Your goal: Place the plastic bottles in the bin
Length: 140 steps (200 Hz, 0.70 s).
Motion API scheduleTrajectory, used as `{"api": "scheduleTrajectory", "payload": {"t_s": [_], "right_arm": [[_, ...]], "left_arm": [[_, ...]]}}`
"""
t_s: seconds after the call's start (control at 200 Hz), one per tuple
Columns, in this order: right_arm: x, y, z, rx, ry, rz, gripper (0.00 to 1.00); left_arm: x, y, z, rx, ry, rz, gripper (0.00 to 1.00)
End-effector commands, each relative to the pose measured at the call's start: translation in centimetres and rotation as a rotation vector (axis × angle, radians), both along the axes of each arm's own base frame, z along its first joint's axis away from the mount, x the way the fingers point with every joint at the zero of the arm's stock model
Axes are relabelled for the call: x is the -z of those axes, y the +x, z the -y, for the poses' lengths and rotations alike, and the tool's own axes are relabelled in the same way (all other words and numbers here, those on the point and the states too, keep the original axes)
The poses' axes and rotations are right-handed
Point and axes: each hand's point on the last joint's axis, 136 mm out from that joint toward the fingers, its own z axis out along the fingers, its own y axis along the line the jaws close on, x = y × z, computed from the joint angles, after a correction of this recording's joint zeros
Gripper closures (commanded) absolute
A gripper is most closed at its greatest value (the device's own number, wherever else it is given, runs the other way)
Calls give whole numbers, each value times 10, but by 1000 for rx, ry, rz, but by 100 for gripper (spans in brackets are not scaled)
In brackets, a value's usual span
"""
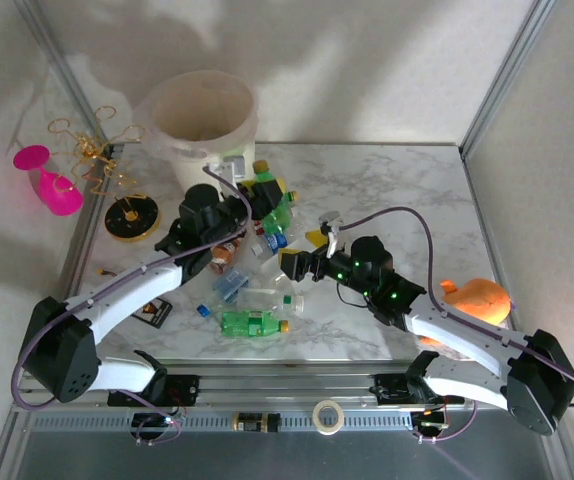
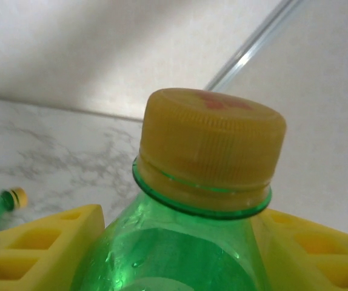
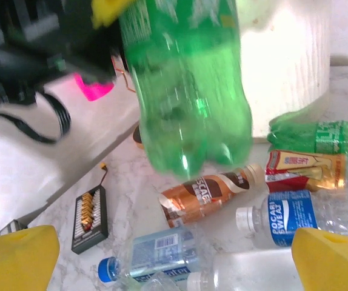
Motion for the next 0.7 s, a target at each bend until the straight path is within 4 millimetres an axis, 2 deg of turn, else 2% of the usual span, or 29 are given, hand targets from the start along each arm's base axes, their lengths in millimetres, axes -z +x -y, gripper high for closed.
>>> {"api": "scheduleTrajectory", "payload": {"t_s": [0.0,0.24,0.371,0.396,0.421,0.531,0.696], "right_arm": [[-3,6,10,69,39,-4,1],[9,12,18,128,13,-46,1],[11,11,22,138,2,-55,1],[12,10,23,141,1,-57,1],[13,10,24,143,-3,-59,1],[15,9,29,159,-4,-66,1],[17,8,35,185,7,-76,1]], "left_arm": [[-37,24,-22,-85,38,96,59],[-102,71,-70,-249,65,218,61],[-131,95,-96,-341,65,269,62],[-128,101,-101,-361,78,252,62],[-136,104,-108,-383,77,263,62],[-145,121,-133,-480,102,274,62],[-141,146,-156,-567,182,259,65]]}}
